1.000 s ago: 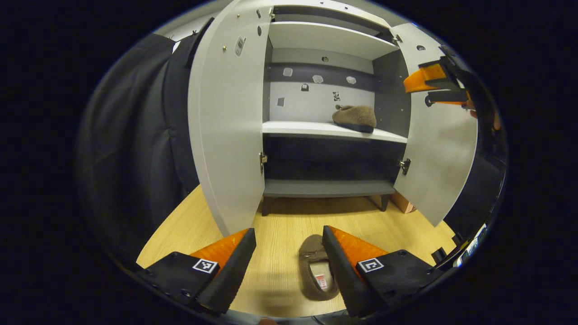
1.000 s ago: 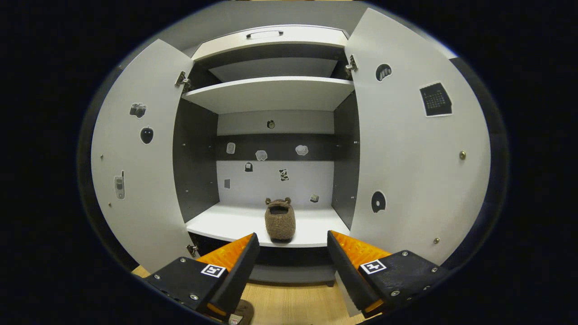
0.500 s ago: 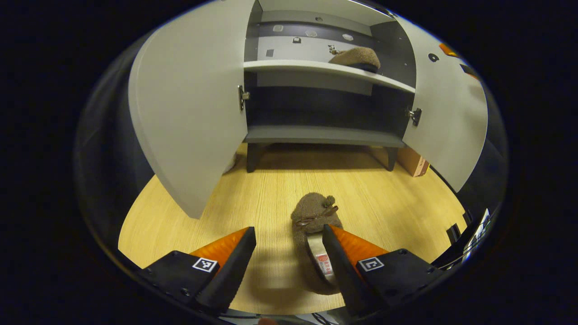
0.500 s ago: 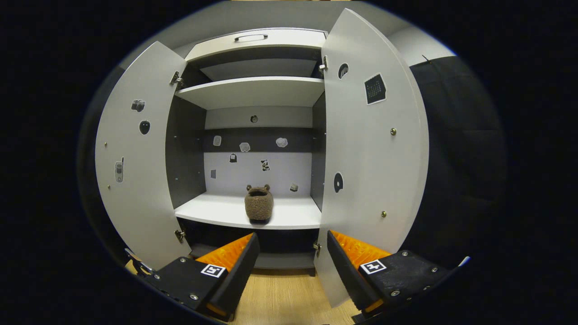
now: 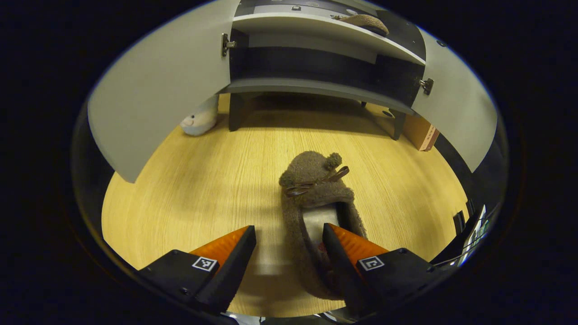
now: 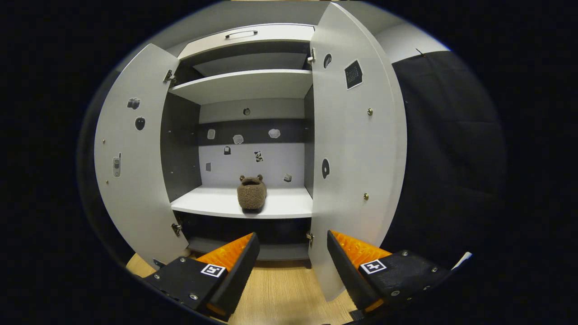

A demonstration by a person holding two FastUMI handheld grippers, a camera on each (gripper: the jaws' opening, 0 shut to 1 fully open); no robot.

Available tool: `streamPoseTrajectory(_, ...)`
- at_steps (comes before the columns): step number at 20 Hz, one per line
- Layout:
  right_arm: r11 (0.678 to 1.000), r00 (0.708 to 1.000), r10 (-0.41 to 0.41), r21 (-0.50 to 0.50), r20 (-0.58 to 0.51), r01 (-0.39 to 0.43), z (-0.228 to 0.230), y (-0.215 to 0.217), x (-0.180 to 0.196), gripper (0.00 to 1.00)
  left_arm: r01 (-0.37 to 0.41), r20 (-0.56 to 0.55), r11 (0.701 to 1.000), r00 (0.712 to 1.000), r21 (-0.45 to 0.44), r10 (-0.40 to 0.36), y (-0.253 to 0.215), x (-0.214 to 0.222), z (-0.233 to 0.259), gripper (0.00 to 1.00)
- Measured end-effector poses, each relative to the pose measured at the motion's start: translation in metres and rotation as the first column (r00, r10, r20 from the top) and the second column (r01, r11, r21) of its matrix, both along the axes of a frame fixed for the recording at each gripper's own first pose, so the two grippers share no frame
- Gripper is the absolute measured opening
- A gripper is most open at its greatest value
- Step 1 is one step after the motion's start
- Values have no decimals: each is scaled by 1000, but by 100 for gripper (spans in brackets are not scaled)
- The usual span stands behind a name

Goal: Grab one shoe with the right hand and put it into the shoe cabinet, grab the other shoe with the left hand and put it into the shoe cabinet; then close the right door with the right hand and the left door with the left hand.

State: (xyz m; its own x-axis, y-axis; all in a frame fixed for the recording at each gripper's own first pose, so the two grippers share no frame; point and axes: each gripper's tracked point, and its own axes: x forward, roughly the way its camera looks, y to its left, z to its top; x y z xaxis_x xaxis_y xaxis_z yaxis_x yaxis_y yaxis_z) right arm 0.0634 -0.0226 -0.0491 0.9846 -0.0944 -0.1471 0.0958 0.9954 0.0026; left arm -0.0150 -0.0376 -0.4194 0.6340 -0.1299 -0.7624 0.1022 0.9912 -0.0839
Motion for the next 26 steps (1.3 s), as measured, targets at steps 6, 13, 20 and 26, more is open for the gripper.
streamPoseTrajectory(6, 1000, 1000, 17, 14, -12, -17, -3, 4, -1, 93, 4, -11, 1000, 1000, -11, -4, -4, 12, -15, 65)
streamPoseTrajectory(13, 1000, 1000, 26, 14, -6, -26, -2, 10, -1, 93, 39, -59, 998, 998, 39, -37, 7, 18, -5, 7)
streamPoseTrajectory(20, 998, 998, 70, 7, 5, -70, 1, 21, 1, 93, 21, -37, 998, 999, -54, -23, 5, 15, 76, 7)
streamPoseTrajectory(26, 994, 994, 105, 4, 30, -105, 12, 29, 0, 93, 23, 98, 999, 995, -48, -18, 5, 34, 178, 7)
